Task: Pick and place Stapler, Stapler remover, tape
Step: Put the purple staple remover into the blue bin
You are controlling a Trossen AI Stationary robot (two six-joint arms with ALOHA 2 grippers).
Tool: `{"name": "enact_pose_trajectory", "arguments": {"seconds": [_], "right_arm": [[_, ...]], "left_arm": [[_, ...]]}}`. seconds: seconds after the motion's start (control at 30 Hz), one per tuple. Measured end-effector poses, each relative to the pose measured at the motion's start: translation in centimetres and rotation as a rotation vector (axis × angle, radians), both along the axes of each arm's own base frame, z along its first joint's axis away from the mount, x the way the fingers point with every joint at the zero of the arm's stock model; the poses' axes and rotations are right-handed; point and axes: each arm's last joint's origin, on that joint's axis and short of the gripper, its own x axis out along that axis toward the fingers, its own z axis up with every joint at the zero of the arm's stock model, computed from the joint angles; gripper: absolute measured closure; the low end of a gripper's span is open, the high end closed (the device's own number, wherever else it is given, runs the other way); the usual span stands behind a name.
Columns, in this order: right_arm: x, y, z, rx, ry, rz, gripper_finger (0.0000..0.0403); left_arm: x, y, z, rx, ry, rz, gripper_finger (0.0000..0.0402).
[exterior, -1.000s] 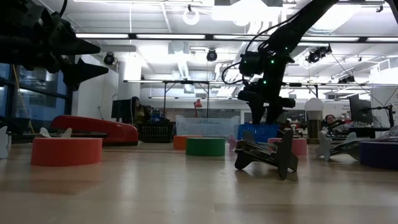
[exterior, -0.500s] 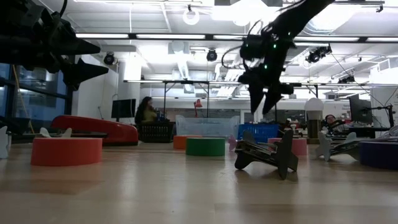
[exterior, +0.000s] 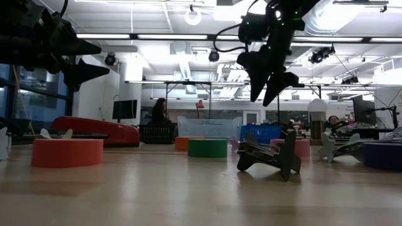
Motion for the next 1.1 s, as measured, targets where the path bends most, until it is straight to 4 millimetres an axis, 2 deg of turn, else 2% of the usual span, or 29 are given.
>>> {"name": "enact_pose_trajectory", "arguments": {"seconds": [0.33,0.57,0.8,1.1], "right_arm": [[1.2,4.5,-0.2,0.011,0.025,-0.025,0.0169],[2.2,6.8,-0.8,0.004,0.014,-0.070,0.0125],[3.0,8.3,-1.8,0.007,0.027,-0.101,0.0080],[4.6,8.9,-4.1,0.048,0.030,-0.096,0.0075]], "left_arm": [[0.0,0.0,0.0,0.000,0.000,0.000,0.0111],[0.0,0.0,0.0,0.000,0.000,0.000,0.0111],[0.0,0.0,0.0,0.000,0.001,0.000,0.0111],[0.0,0.0,0.0,0.000,0.000,0.000,0.0111]]}}
